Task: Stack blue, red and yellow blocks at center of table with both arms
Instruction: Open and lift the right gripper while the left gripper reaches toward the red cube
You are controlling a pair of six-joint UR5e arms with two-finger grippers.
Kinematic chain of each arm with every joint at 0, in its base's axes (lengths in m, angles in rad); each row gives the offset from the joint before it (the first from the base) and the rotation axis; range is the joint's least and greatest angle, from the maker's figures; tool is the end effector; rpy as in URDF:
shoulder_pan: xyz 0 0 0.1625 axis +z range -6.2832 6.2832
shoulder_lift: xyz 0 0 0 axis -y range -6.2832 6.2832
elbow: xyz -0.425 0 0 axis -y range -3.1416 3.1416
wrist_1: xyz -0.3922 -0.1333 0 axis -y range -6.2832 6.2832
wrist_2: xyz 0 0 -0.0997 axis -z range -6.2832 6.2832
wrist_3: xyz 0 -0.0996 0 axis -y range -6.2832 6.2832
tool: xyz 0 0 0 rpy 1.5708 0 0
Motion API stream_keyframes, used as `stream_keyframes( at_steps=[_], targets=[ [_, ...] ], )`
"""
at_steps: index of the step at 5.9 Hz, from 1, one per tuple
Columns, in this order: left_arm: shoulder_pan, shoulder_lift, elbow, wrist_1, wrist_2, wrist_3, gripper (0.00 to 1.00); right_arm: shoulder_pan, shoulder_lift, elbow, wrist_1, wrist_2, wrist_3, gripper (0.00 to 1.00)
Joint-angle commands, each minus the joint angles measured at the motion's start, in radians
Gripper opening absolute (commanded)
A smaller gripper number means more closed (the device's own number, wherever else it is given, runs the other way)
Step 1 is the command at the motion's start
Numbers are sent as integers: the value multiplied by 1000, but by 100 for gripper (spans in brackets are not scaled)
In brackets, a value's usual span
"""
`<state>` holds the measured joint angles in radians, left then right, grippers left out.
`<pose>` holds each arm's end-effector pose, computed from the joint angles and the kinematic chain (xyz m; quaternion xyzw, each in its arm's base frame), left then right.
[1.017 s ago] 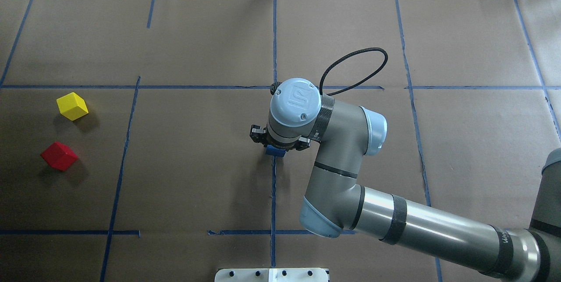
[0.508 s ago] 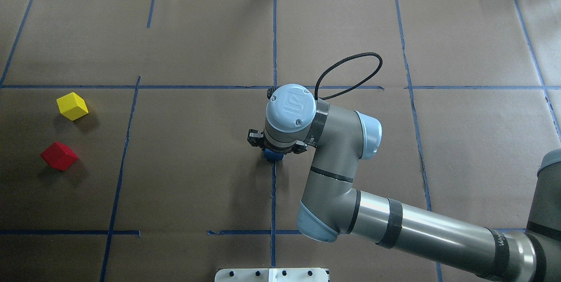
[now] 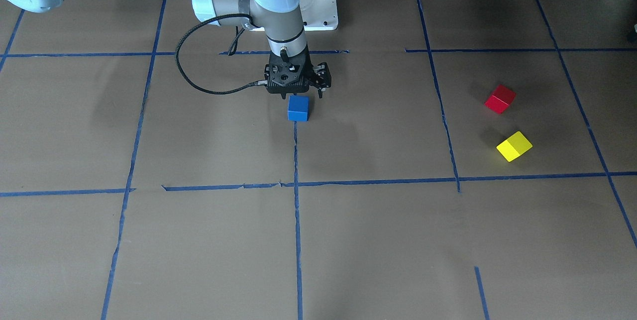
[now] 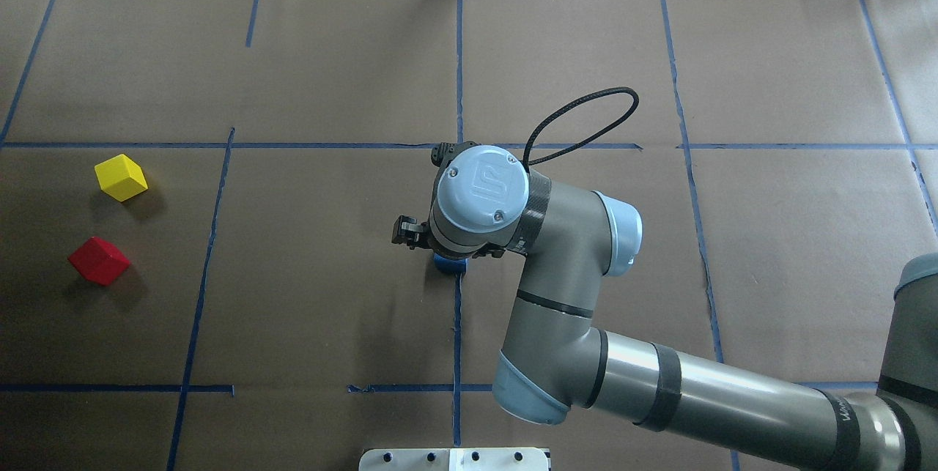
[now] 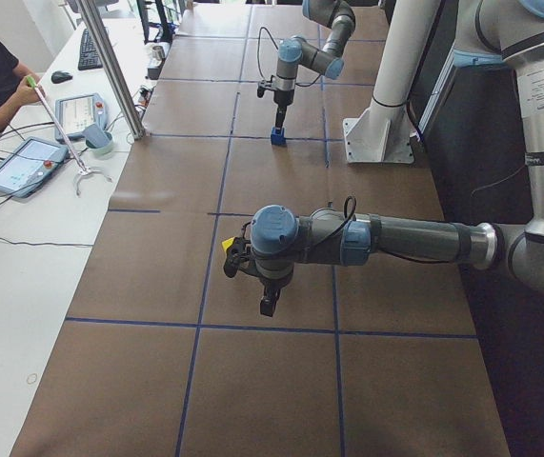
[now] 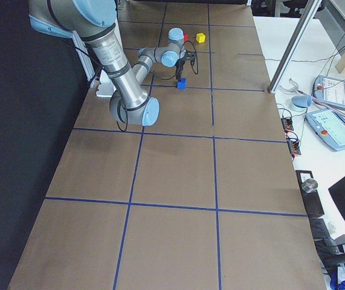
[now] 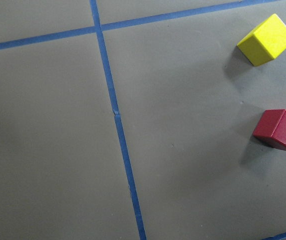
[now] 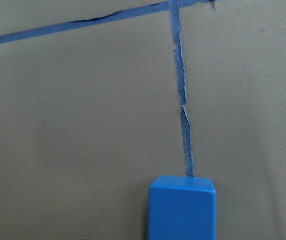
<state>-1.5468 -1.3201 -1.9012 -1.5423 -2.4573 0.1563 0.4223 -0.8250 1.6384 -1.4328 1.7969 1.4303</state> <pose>-0.0468 -0.3895 0.6008 0.0514 0.4263 0.0922 0.8984 -0.5882 -0.3860 0.1649 0.0300 -0.4650 0.0729 0.8818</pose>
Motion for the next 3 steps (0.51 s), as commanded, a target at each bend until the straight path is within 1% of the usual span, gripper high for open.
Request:
stream_keyframes(
  at_steps=[1, 2, 3],
  targets=[
    [112, -5, 14, -145, 1, -257, 100, 47, -105, 186, 2, 45, 1, 100],
    [192, -5, 19, -244, 11, -446, 100, 114, -162, 271, 0, 118, 2, 100],
    [293, -7, 33, -392, 62, -477, 100, 216, -278, 358, 5, 265, -1, 100]
  ],
)
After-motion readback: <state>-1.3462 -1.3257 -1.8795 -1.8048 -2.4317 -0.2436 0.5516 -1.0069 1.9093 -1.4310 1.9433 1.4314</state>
